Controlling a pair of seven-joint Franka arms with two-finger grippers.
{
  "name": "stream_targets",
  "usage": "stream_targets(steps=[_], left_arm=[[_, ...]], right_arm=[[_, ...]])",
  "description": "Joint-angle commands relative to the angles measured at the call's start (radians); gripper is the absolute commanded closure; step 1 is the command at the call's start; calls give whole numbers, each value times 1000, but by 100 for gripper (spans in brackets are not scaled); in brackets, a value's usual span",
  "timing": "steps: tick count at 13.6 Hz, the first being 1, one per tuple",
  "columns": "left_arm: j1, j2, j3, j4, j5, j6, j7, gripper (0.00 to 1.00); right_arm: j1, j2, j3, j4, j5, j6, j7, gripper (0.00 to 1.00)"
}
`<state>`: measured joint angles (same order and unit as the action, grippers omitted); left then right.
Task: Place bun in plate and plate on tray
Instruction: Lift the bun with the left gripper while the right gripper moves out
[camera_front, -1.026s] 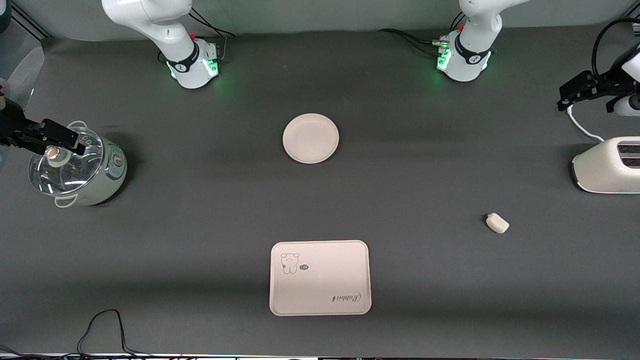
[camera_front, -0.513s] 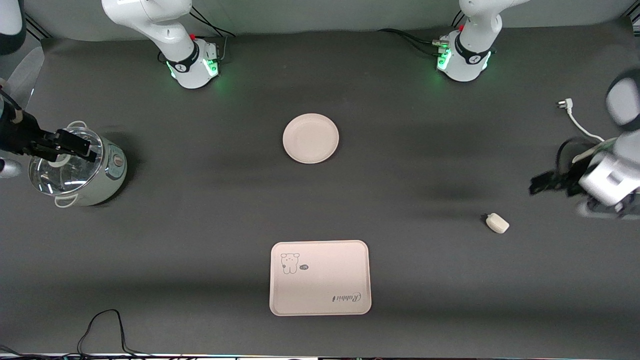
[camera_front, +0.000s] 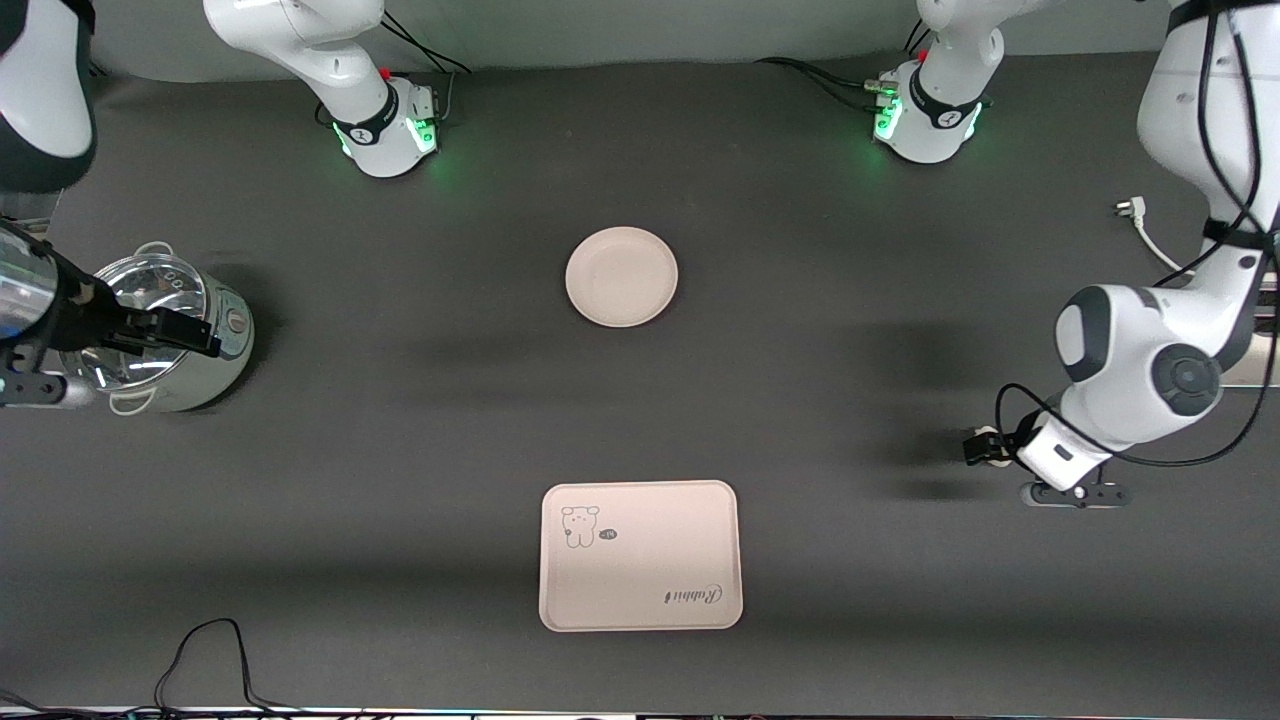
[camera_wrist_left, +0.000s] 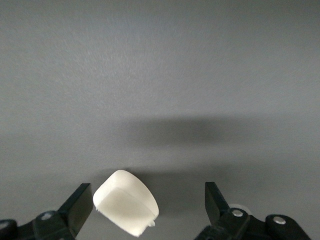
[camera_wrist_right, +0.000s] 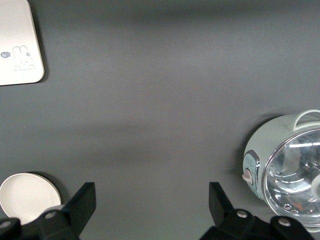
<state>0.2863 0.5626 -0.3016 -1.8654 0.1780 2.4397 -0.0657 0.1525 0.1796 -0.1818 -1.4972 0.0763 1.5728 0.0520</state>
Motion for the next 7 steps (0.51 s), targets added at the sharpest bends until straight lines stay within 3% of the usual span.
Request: stream_targets(steps=[1,7], left_arm=[[5,-4,2,-34,67,41,-52,0],[7,16,22,-66,106,76,-54,0]], right_arm=[[5,9,-11,43,55,-8,11,0],[4,11,-10,68,63,-19,3,0]])
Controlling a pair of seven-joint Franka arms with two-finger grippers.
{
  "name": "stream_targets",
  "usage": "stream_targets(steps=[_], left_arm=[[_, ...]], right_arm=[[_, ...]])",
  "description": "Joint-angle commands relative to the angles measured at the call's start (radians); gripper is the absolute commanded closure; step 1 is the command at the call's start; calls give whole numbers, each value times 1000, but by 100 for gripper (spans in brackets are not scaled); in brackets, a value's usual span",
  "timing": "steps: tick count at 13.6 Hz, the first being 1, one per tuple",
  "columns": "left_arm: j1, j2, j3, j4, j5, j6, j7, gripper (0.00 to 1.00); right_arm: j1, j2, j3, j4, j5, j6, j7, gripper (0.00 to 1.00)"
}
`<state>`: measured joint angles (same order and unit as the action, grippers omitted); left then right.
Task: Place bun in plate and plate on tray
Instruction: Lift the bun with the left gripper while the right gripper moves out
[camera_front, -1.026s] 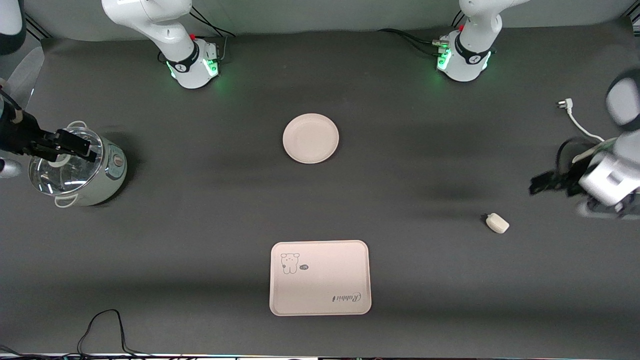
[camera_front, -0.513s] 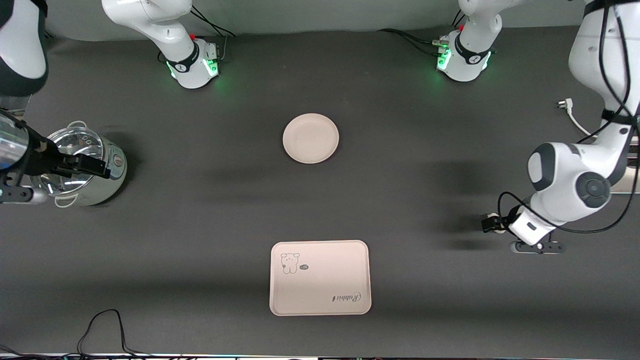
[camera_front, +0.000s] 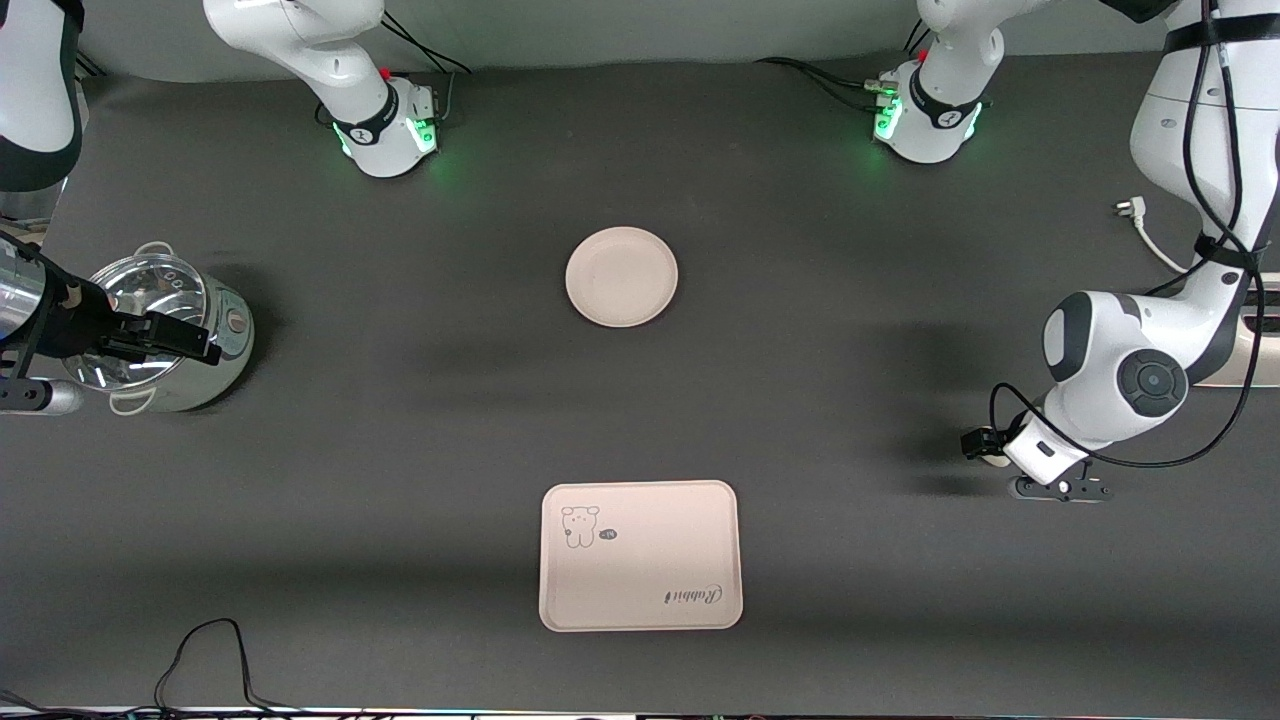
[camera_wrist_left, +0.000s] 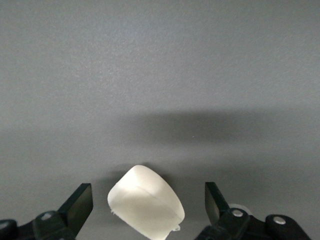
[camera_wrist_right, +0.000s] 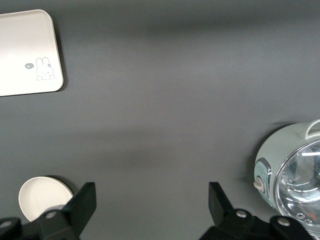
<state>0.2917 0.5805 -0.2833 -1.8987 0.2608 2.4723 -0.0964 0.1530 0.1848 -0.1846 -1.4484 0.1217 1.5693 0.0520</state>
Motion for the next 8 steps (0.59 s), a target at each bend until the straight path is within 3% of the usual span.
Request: stream_targets(steps=[1,2,3,5,8], left_arm=[[1,-4,9,-49,23,71,-23,0],[1,-5,15,-66,23,89,-23,0],[1,-5,15,-66,23,96,-28,10],[0,-5,15,-66,23,94,-52,49],[-2,-13,13,-60,21,91,-54,63]], right_arm=[[10,-1,-7,17,16,-15,-1,0],[13,-2,-1,22,7,-15,9,0],[14,-1,-1,22,7,-14,9,0],[16,7,1,23,9,-9,9,0],[23,36,4,22,13,-6,11,0]])
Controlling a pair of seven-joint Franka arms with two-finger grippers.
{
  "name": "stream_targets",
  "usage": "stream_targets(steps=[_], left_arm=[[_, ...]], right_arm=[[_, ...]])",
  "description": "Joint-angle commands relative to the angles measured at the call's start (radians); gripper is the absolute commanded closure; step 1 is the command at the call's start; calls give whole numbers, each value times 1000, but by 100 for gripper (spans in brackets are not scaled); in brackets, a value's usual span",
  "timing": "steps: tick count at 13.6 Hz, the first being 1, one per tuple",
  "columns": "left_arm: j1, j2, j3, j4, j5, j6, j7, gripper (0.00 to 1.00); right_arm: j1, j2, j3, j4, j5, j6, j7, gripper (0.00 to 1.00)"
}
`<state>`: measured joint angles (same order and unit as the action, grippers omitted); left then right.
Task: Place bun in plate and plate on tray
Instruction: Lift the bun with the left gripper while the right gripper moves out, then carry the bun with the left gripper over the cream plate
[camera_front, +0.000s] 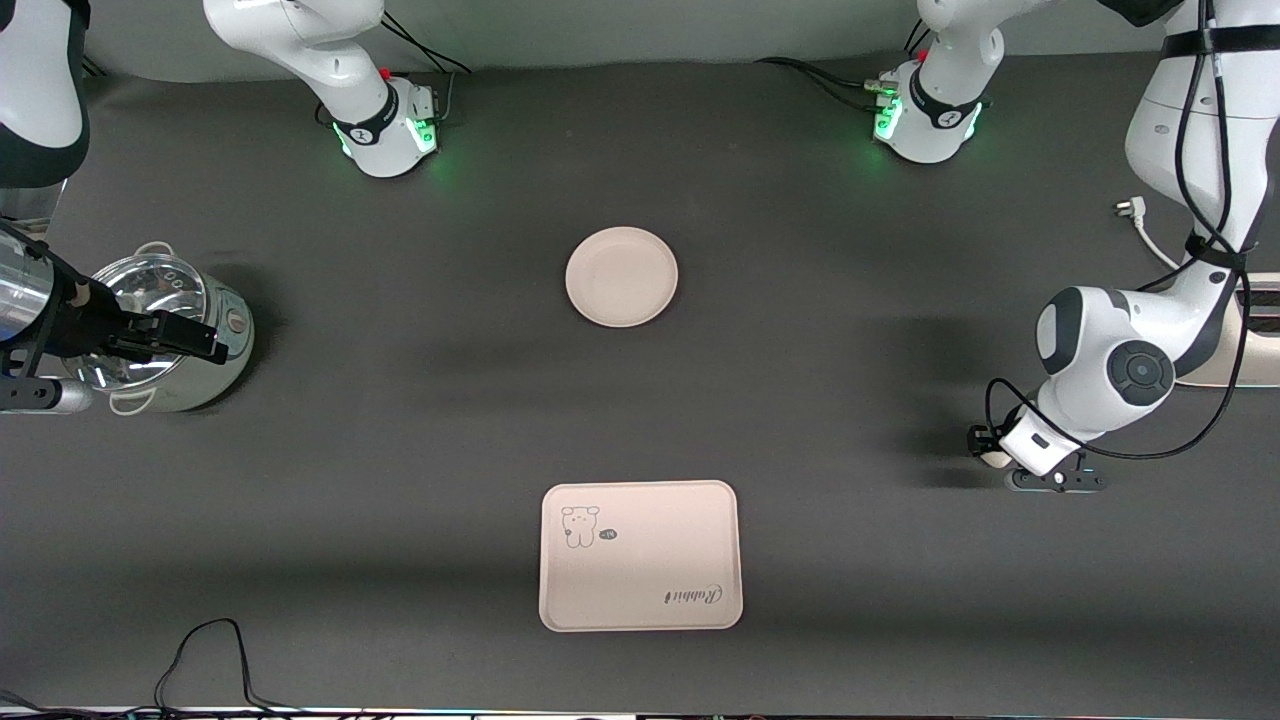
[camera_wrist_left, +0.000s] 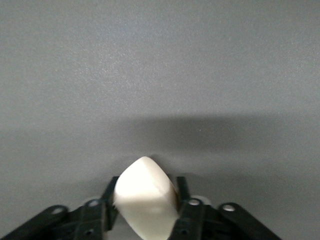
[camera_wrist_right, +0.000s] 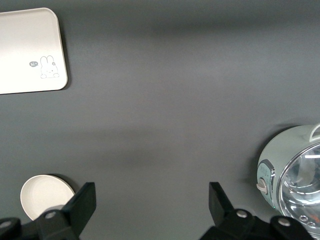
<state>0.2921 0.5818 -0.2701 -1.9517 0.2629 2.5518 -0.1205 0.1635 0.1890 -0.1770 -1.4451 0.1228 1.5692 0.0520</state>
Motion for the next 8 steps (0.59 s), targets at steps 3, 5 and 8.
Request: stream_targets(steps=[3,5,8], left_arm=[[-10,-106,-24,-15,16,-88,-138,69],[1,-225,-128,-1,-23,-284,-253,70],[-20,-380,-228,50,-330,-431,-355,70]], right_arm=[[41,76,-6,17,9,3,9,0],[41,82,-6,17,15,21,9,0],[41,81,-6,15,17,18,11,0]])
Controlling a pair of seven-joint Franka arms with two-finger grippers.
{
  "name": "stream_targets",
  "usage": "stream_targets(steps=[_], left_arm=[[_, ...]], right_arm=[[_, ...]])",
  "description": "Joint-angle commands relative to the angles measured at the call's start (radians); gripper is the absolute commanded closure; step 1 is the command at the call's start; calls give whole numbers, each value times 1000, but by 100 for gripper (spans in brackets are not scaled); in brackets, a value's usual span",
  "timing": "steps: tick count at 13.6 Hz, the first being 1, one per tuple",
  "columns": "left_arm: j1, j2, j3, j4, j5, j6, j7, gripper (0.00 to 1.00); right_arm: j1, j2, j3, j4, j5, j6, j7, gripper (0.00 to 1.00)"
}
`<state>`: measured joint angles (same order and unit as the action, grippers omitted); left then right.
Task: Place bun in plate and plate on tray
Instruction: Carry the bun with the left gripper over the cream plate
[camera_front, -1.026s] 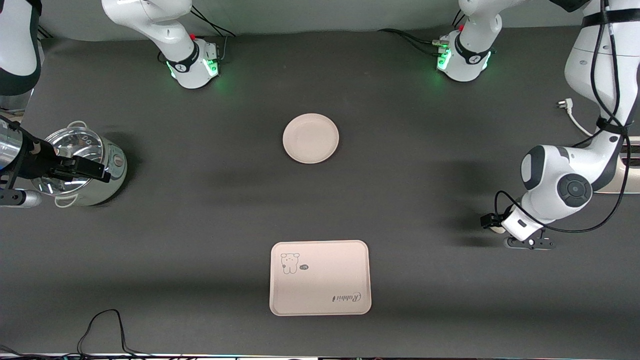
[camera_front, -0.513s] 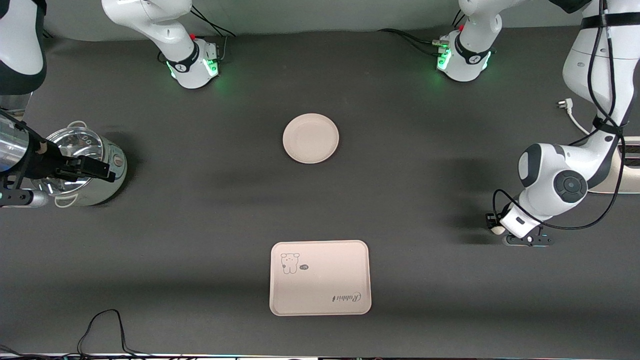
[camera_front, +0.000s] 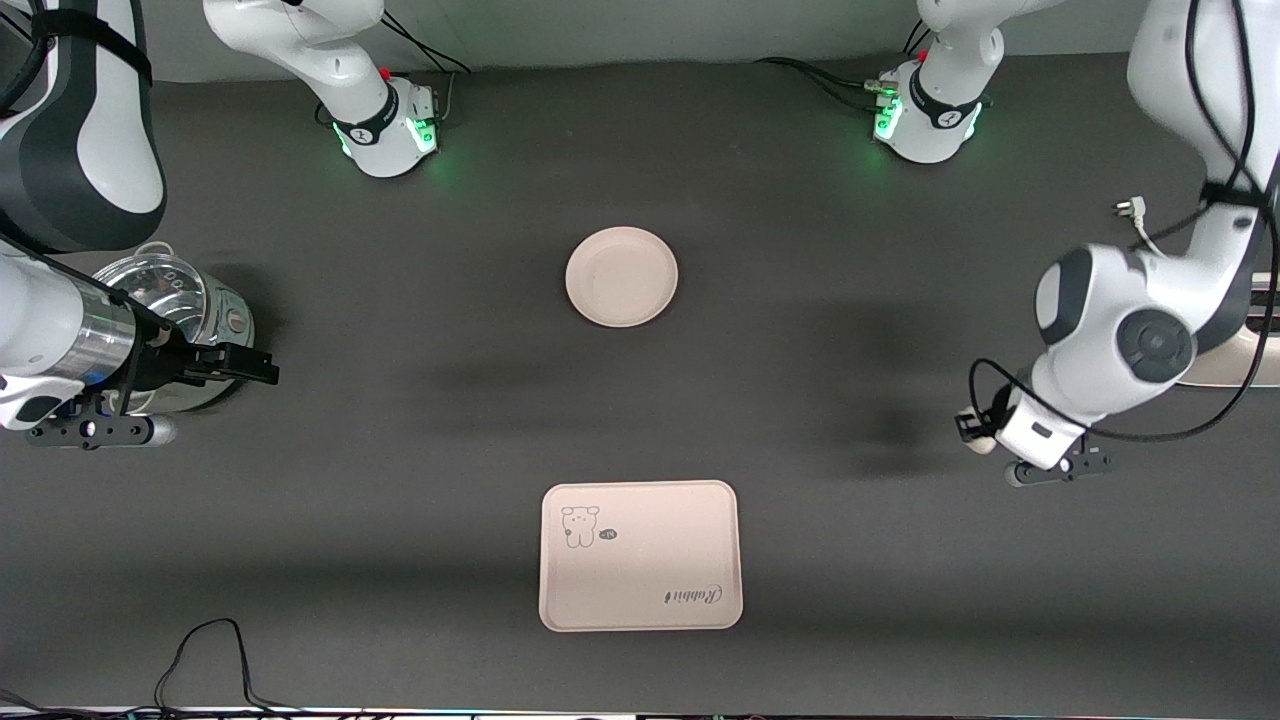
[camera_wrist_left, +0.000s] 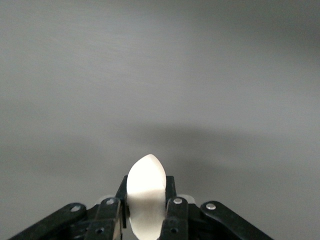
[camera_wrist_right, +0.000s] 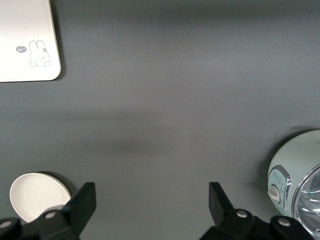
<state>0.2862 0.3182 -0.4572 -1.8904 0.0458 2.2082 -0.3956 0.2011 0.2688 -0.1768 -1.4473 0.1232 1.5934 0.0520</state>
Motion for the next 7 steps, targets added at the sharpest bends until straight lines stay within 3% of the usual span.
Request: stream_targets(steps=[1,4,7], left_arm=[[-34,-157,-75,-12,-115,-126,-159,70],[-152,-188,-175,5,-107,-142,-485,70],[-297,-163,-176,19,-28,-107,-679,72]], right_arm=[[3,1,-6,12,16,-10,11,0],[11,29,-4,12,39,-13,5,0],[21,128,-6,16,197,23,6,0]])
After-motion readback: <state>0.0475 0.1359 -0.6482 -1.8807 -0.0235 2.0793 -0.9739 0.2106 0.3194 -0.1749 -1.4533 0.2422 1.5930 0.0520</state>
